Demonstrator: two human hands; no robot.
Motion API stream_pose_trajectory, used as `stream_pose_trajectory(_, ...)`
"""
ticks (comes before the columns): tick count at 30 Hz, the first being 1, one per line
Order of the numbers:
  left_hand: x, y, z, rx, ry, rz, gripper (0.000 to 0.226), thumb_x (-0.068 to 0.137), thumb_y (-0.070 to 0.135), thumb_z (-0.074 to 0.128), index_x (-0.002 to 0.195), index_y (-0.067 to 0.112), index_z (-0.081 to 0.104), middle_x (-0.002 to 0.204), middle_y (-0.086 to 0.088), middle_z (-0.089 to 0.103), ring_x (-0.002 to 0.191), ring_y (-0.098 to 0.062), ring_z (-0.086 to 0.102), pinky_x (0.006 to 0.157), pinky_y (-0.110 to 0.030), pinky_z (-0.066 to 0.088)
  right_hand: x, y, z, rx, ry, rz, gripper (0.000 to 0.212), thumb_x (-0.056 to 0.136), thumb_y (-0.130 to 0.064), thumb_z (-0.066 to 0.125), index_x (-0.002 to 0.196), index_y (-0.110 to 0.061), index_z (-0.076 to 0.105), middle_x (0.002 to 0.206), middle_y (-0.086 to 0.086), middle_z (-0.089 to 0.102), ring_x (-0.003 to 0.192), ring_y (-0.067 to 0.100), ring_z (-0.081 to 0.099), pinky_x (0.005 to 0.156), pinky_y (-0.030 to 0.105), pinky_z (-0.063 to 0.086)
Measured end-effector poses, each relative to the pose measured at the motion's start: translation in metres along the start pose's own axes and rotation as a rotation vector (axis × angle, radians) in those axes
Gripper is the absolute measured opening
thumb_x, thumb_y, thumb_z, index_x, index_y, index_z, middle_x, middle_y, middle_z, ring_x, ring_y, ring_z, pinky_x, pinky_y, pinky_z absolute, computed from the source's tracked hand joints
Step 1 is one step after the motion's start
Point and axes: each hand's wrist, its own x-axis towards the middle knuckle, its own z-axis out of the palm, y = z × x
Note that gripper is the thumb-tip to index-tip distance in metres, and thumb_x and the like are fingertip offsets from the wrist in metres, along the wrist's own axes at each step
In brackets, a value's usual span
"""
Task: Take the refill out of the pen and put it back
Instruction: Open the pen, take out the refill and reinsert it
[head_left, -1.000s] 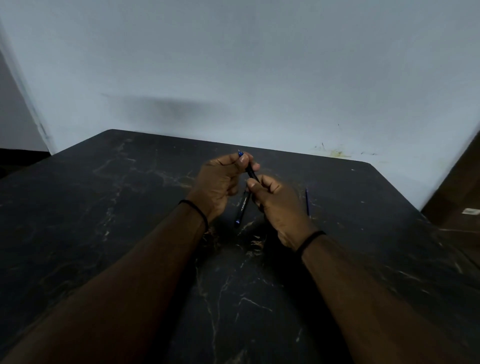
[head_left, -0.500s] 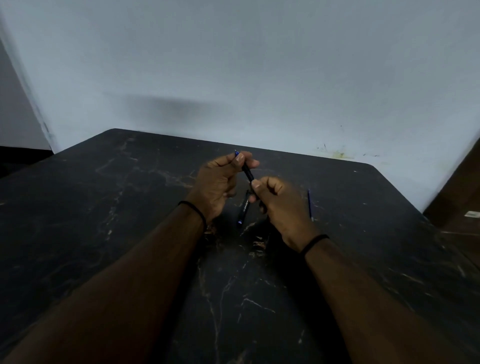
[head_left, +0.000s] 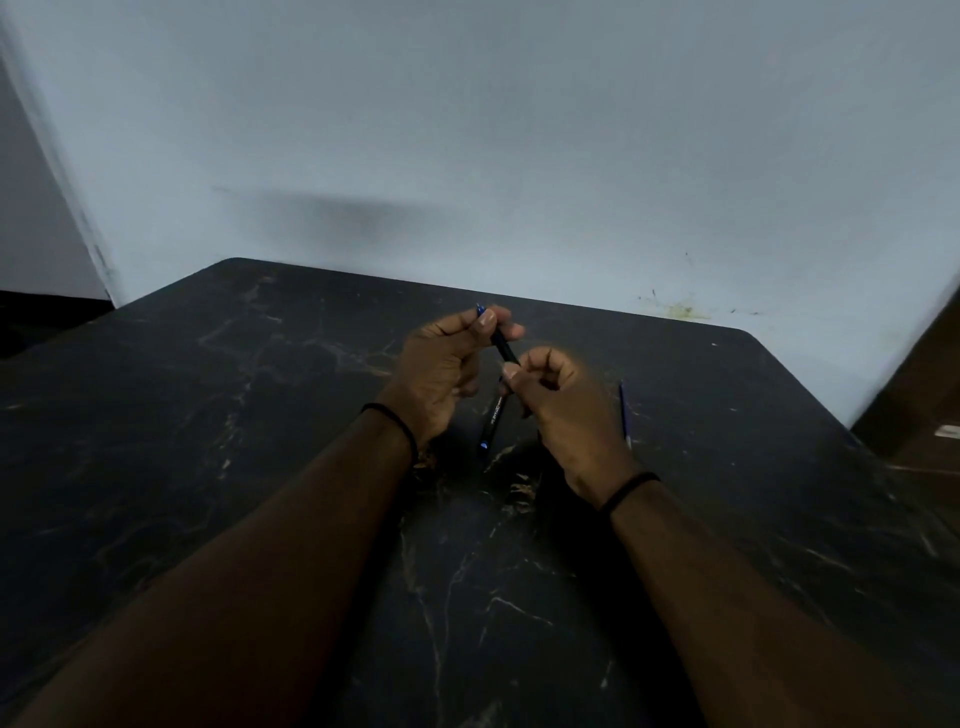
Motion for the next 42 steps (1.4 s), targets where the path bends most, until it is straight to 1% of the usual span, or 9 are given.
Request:
stream_pose_trajectory(5,-0.0003,0.0,0.0009,-0.003,-0.013,-0.002,0.016,0.097,0.021,0.057,0.098,0.013,0.071,0.098,-0.006,0.075,0.035,-0.004,0.027,0.038,-0.017,0.022,0.0005,0.0012,-0.0002,0.006,0.016,0.036,0.02,0.095,-0.034,0.062,0.108,-0.019,0.064,0.085,0.008,0.074,0.075,0.018,0.064,0.067,0.031,0.047)
stream_pose_trajectory(8,-0.0006,-0.0004,0.001,0.006,-0.014,-0.001,0.015,0.097,0.021,0.057,0.097,0.015,0.071,0.099,-0.006,0.076,0.035,-0.004,0.027,0.037,-0.017,0.023,0.001,0.0022,0.0007,-0.042,0.022,0.043,0.031,0.103,-0.031,0.049,0.093,-0.013,0.072,0.077,0.005,0.073,0.068,0.01,0.059,0.065,0.026,0.041)
stream_pose_trajectory(14,-0.0002,-0.0025,0.0003,0.022,-0.042,0.007,0.015,0.095,0.025,0.06,0.095,0.019,0.074,0.103,-0.009,0.075,0.035,-0.004,0.027,0.039,-0.017,0.024,0.0013,0.0026,0.0006,0.037,0.029,-0.001,0.022,0.085,-0.01,0.075,0.098,-0.006,0.058,0.084,0.012,0.062,0.067,0.016,0.056,0.063,0.027,0.045)
stream_pose_trajectory(19,-0.0012,-0.0013,0.001,0.003,-0.048,0.007,0.016,0.095,0.023,0.059,0.094,0.018,0.074,0.101,-0.007,0.075,0.035,-0.004,0.028,0.038,-0.016,0.024,-0.0014,-0.0011,0.0009,-0.058,0.046,0.035,0.026,0.098,-0.037,0.056,0.101,-0.015,0.069,0.084,0.004,0.074,0.066,0.002,0.061,0.06,0.012,0.043)
stream_pose_trajectory(22,-0.0028,-0.0004,0.0017,0.018,-0.043,0.002,0.016,0.096,0.023,0.058,0.094,0.019,0.074,0.101,-0.006,0.075,0.036,-0.004,0.027,0.039,-0.017,0.022,-0.0002,-0.001,-0.0009,-0.167,0.055,0.005,0.035,0.103,-0.029,0.049,0.088,-0.006,0.071,0.085,0.013,0.072,0.063,0.008,0.054,0.057,0.02,0.038)
stream_pose_trajectory(27,-0.0033,-0.0002,0.0042,0.032,-0.045,-0.011,0.016,0.097,0.021,0.057,0.095,0.017,0.072,0.099,-0.005,0.075,0.036,-0.004,0.027,0.038,-0.018,0.022,0.0014,0.0003,-0.0005,-0.132,0.073,-0.05,0.012,0.09,-0.014,0.069,0.092,-0.009,0.059,0.085,0.011,0.064,0.073,0.012,0.055,0.064,0.016,0.043)
stream_pose_trajectory(31,-0.003,-0.0011,0.0049,0.028,-0.047,-0.001,0.015,0.097,0.02,0.057,0.096,0.015,0.072,0.097,-0.005,0.075,0.035,-0.004,0.028,0.037,-0.017,0.023,0.0005,0.0017,0.0008,-0.075,0.068,0.005,0.026,0.089,-0.03,0.071,0.106,-0.014,0.059,0.097,0.01,0.07,0.085,0.017,0.066,0.074,0.035,0.054)
stream_pose_trajectory(36,-0.0024,-0.0011,0.0023,0.024,-0.028,-0.007,0.015,0.096,0.021,0.058,0.095,0.017,0.072,0.099,-0.005,0.075,0.035,-0.005,0.027,0.038,-0.018,0.022,-0.0029,-0.0005,0.0008,-0.152,0.032,0.034,0.038,0.102,-0.04,0.048,0.088,-0.015,0.073,0.076,0.003,0.075,0.064,0.022,0.061,0.062,0.032,0.044)
stream_pose_trajectory(42,-0.0034,-0.0002,0.0028,0.01,-0.03,-0.011,0.017,0.097,0.022,0.056,0.095,0.017,0.072,0.1,-0.005,0.075,0.035,-0.004,0.027,0.039,-0.019,0.022,-0.002,0.0006,-0.0015,-0.115,0.035,-0.026,0.017,0.095,-0.024,0.064,0.093,-0.007,0.064,0.088,0.014,0.072,0.08,0.028,0.065,0.069,0.028,0.047)
